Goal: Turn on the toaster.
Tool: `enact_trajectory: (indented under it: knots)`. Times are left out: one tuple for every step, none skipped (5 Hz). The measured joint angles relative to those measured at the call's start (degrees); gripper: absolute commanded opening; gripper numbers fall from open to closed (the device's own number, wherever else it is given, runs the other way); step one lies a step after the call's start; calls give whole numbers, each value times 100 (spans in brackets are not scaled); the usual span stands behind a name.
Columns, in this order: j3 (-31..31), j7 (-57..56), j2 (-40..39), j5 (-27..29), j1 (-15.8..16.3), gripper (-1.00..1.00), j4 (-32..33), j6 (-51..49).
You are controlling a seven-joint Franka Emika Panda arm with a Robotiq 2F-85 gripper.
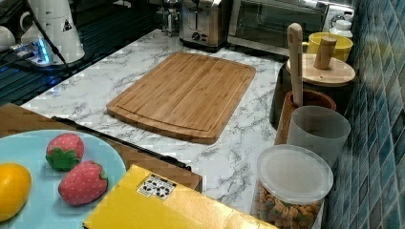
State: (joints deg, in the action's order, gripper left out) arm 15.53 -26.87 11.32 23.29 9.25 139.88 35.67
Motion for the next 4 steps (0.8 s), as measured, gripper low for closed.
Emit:
enact_trajectory:
  knots:
    - [-146, -245, -57, 6, -41, -100, 134, 112]
    - [-187, -371, -76, 20, -20, -100, 269, 101]
    - [-182, -673, -124, 341, 28, -100, 313, 42]
    - [-188, -919, -141, 354, 0, -100, 325, 145]
